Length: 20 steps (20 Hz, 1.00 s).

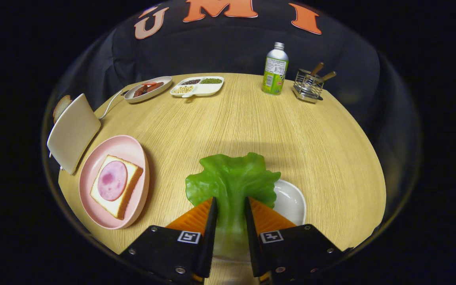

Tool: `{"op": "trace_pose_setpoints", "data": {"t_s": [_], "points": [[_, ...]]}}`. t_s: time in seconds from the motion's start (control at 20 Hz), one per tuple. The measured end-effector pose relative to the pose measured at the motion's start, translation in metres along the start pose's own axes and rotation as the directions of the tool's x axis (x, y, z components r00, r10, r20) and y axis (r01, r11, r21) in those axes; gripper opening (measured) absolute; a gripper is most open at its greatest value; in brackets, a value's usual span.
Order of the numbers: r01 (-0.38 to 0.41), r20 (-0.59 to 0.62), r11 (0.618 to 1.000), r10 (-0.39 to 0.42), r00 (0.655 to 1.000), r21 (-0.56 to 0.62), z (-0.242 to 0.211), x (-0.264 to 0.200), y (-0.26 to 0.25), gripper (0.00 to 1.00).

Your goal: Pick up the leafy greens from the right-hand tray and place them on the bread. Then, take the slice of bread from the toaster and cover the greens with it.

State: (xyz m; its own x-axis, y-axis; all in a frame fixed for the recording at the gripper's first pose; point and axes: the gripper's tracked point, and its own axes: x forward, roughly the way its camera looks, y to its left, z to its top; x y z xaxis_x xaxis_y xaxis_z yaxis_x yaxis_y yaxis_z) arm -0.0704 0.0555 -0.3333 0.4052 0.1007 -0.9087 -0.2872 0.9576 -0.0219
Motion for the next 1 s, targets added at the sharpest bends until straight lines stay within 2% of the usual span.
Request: {"op": "trace_pose_setpoints", "data": {"t_s": [0.15, 0.3, 0.6, 1.0], "points": [[0.013, 0.022, 1.000, -0.013, 1.000, -0.004, 0.002, 0.001, -0.004, 0.15], [0.000, 0.050, 1.000, -0.001, 0.999, 0.028, 0.007, -0.003, -0.002, 0.04], [-0.061, 0.152, 0.996, 0.050, 0.987, 0.072, 0.033, -0.026, 0.009, 0.03], [-0.216, 0.232, 0.976, 0.202, 0.952, 0.038, 0.060, -0.049, 0.066, 0.03]]}}
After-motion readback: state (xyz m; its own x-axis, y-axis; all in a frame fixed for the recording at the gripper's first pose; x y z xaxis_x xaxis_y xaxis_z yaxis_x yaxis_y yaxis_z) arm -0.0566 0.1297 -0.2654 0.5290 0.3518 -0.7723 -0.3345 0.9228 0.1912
